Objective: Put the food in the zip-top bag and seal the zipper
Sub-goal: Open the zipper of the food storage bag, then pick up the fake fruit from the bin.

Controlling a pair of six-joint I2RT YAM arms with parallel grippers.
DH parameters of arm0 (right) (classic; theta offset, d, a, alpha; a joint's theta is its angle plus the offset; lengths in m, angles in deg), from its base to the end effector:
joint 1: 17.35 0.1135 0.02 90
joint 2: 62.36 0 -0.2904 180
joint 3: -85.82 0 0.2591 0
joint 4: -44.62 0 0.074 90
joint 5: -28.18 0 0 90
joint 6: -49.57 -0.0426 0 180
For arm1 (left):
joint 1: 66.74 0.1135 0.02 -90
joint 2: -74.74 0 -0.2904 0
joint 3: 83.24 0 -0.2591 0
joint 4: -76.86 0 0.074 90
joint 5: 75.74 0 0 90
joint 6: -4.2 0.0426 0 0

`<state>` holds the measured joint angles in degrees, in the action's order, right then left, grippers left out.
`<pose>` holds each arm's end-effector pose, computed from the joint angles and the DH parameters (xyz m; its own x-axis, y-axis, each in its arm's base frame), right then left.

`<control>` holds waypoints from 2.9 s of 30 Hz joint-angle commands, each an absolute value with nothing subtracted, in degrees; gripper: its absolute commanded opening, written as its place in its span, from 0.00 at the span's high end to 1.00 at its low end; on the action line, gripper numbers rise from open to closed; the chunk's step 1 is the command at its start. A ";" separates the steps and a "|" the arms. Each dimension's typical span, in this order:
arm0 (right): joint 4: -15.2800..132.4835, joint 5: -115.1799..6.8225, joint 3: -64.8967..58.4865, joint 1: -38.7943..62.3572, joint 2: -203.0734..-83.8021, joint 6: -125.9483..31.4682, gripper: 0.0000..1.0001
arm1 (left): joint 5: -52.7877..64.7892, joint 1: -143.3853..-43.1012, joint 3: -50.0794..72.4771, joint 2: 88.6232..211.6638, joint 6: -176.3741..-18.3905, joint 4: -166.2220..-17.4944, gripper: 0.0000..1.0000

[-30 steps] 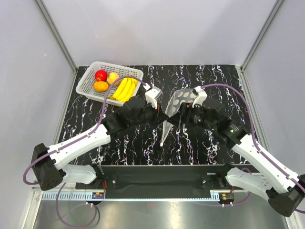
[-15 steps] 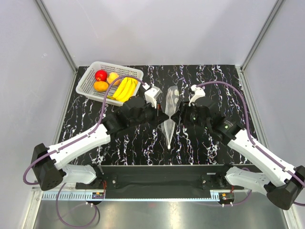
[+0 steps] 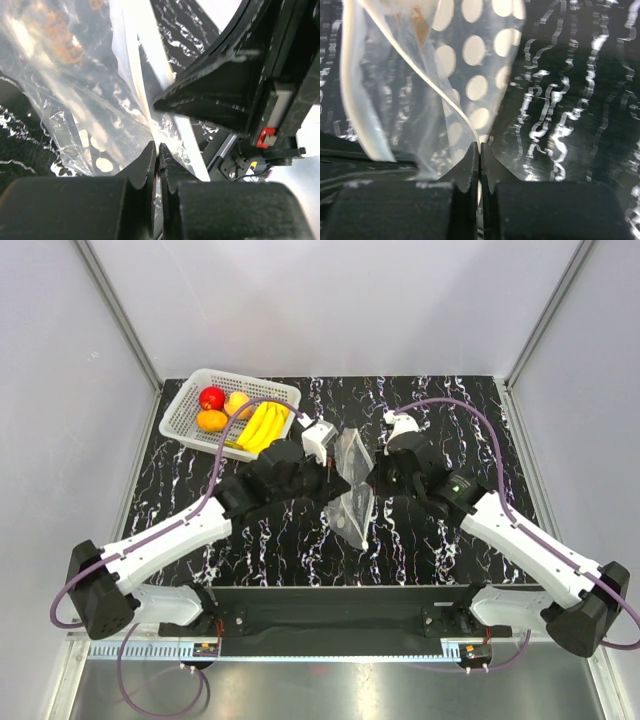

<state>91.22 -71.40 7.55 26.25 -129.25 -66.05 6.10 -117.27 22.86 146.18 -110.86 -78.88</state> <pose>0.1894 0.1706 0.3648 -0.6280 -0.0093 -0.7781 -0.3438 0.9004 0.2667 0.1824 -0.2310 0.3568 -0.5730 0.0363 -0.8188 0.6681 0.5993 -0.4410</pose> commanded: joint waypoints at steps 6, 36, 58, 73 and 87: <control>108.96 -90.20 -5.34 26.78 -132.49 -63.89 1.00 | -1.10 -110.87 18.51 147.68 -109.88 -78.50 1.00; 118.59 -101.38 -13.72 26.78 -147.62 -66.45 1.00 | -3.67 -103.31 18.50 169.58 -107.69 -85.44 1.00; 107.57 -94.58 -13.00 26.78 -153.85 -63.54 1.00 | -0.69 -101.99 27.28 155.34 -107.25 -95.82 0.42; 116.80 -99.87 -18.18 26.77 -148.32 -62.31 1.00 | -9.55 -79.32 33.45 146.62 -123.33 -104.17 0.01; 122.78 -101.55 -21.61 26.78 -144.45 -61.96 1.00 | -1.14 -65.69 14.61 164.44 -124.08 -83.20 0.01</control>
<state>121.21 -99.38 -19.01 26.49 -146.39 -62.42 -7.34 -65.71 25.50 161.50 -130.75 -93.28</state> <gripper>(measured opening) 0.012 0.987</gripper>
